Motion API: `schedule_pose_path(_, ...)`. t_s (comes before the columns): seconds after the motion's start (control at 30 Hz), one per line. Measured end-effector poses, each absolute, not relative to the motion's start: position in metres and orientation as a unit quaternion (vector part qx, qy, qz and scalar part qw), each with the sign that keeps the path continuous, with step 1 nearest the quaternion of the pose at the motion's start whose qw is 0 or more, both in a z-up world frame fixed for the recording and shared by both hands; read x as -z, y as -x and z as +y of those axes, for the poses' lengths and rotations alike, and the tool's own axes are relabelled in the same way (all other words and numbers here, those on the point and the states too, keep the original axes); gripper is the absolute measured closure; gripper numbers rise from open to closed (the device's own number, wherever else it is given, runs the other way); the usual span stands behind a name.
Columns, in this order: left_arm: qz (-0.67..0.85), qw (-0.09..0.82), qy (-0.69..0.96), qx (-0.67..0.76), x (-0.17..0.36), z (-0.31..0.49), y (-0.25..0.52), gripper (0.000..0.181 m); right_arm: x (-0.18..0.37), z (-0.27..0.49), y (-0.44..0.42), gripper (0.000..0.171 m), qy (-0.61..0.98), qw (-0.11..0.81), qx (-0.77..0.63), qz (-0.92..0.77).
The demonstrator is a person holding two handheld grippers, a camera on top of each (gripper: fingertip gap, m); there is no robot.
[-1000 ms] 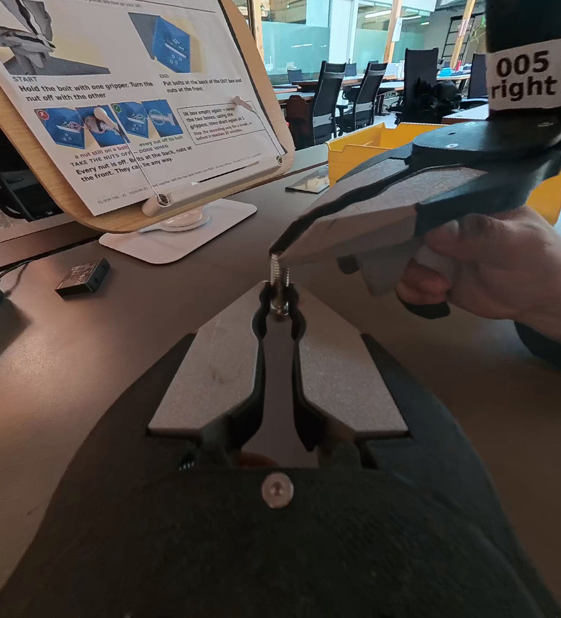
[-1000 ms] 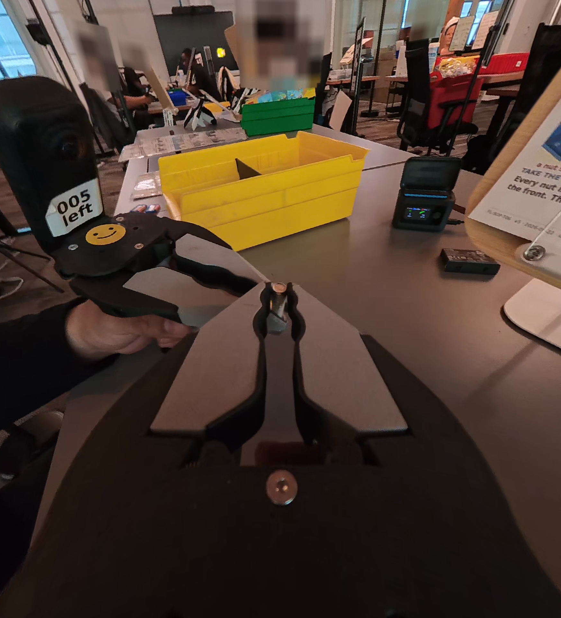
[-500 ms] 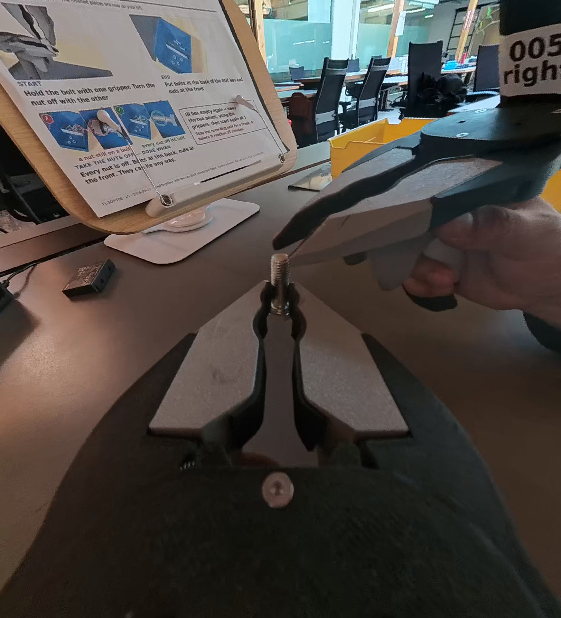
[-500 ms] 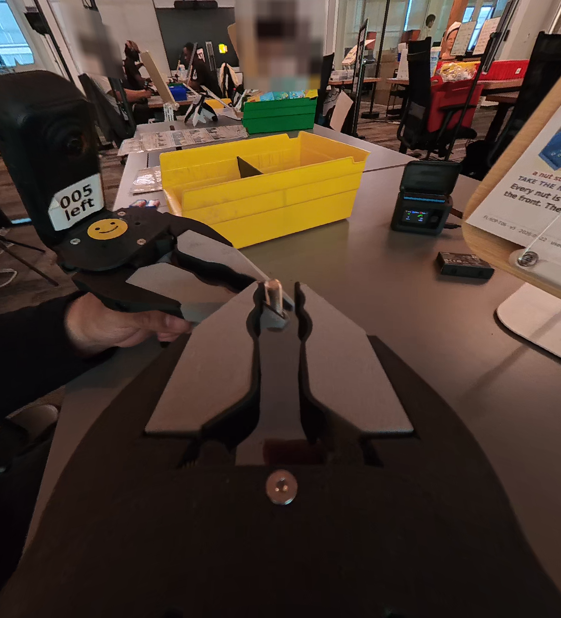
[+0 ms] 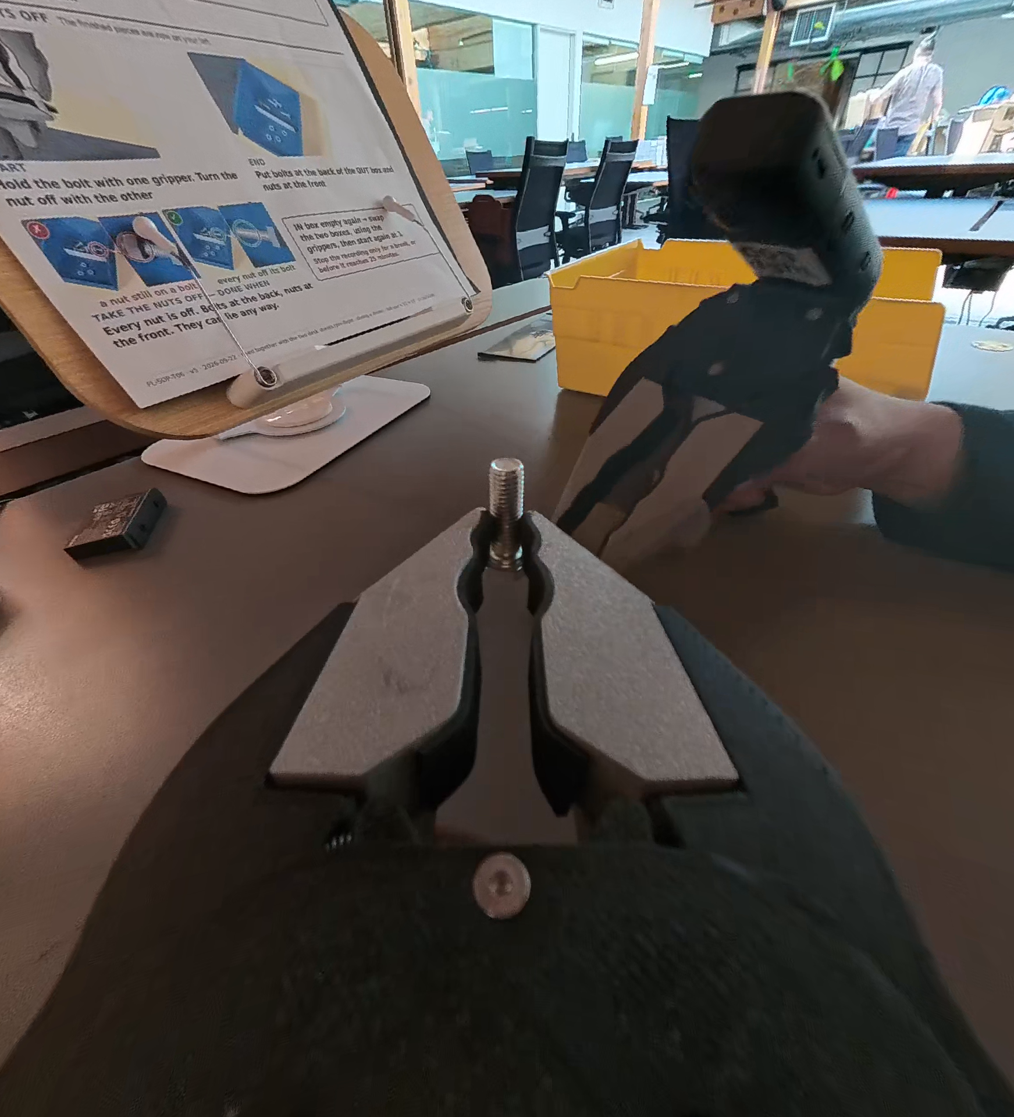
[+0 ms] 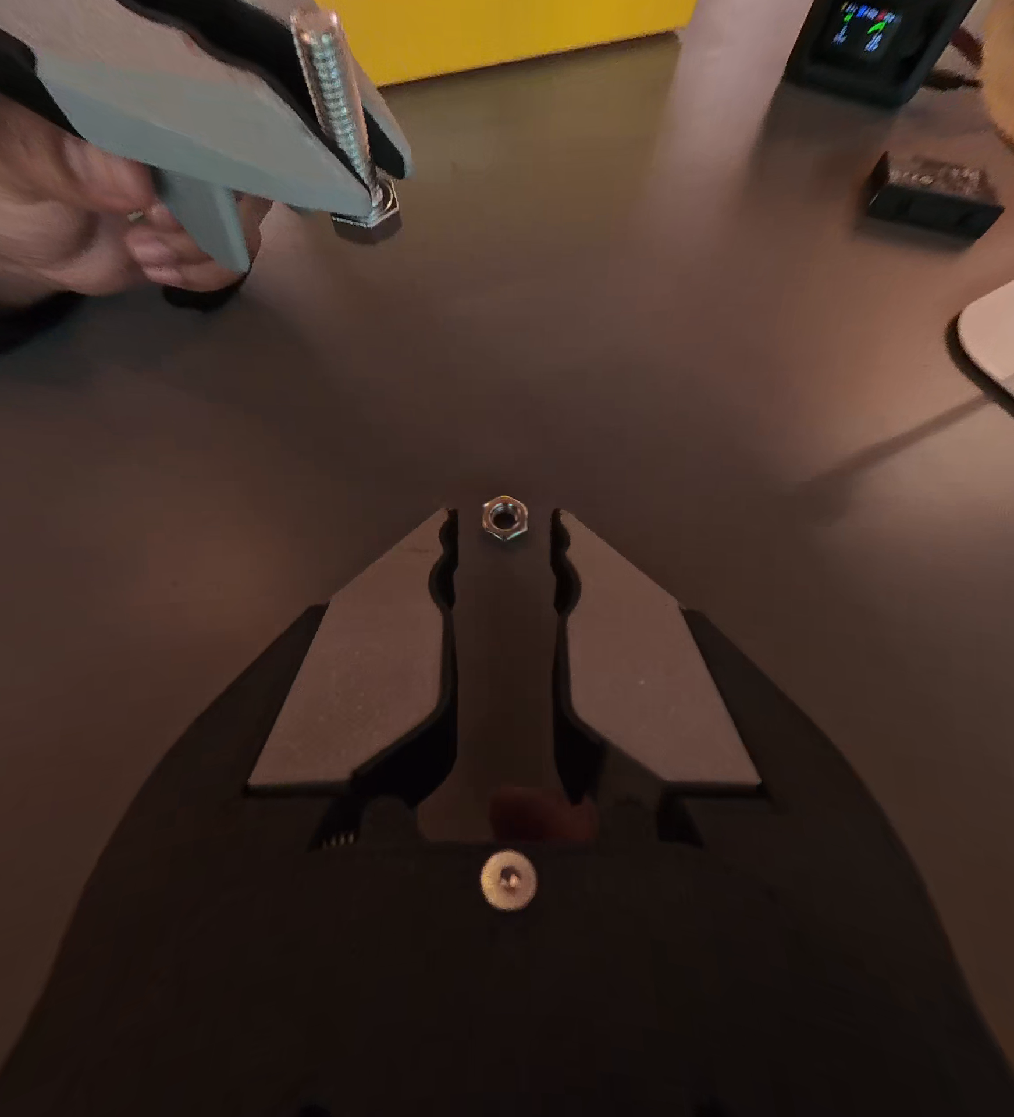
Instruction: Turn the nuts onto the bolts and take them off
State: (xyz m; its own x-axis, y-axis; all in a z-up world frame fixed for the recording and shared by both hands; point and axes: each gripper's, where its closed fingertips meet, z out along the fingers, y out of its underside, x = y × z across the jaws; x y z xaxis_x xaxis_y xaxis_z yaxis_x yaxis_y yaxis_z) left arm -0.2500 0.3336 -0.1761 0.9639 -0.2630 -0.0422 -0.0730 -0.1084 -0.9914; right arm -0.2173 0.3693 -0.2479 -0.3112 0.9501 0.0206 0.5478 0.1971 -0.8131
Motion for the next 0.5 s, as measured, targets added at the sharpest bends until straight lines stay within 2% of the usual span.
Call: schedule_pose_path(0.5, 0.119, 0.653, 0.743, 0.082, 0.178, 0.334, 0.246, 0.174, 0.267, 0.369, 0.228, 0.146, 0.534, 0.270, -0.301, -0.742)
